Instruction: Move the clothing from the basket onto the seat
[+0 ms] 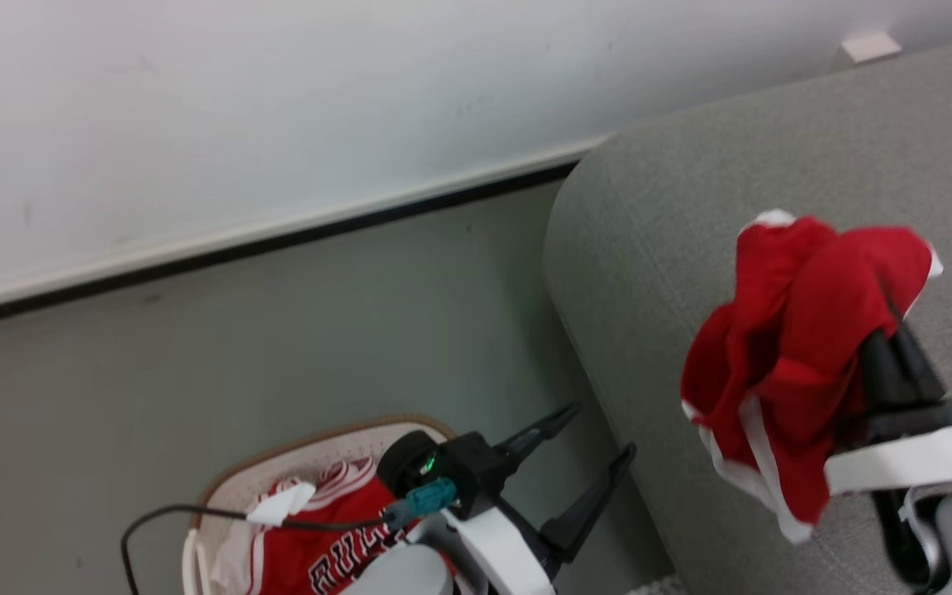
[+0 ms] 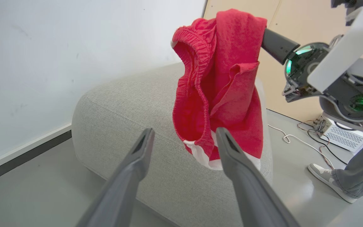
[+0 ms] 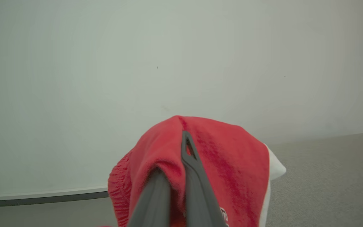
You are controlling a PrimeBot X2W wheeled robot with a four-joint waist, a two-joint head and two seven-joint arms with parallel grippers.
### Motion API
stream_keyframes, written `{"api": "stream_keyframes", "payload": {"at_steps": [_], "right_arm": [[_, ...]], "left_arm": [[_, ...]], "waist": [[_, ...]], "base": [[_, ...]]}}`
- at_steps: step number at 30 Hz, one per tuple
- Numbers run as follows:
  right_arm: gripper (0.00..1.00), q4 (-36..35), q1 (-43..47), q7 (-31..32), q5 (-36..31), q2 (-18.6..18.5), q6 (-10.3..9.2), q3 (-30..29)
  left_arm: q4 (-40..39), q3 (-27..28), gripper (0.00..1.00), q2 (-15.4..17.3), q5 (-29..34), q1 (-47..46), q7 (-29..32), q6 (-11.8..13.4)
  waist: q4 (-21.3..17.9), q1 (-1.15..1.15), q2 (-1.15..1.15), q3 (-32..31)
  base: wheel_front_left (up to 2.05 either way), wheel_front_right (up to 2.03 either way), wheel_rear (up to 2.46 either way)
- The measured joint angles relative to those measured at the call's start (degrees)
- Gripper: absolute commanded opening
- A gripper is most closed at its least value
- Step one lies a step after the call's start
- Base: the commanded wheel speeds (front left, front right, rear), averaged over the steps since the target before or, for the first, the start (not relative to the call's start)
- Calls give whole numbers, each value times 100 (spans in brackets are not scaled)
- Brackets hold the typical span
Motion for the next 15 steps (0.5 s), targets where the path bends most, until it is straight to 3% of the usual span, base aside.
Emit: {"api": "stream_keyframes", "payload": {"at_steps": [9,15], "right_arm": [[0,482,-1606,1,204,-503,0,-886],[0,1135,-2921,219,374,-1189,0,-1841]], "left_arm": [[-63,-196,100,145,234,-906,0,1],[-141,-267,100,136,354,-1591,0,0]], "waist": [[212,1,0,1104],[431,1,0,1913]], "base": [[0,0,0],[0,0,0]]}}
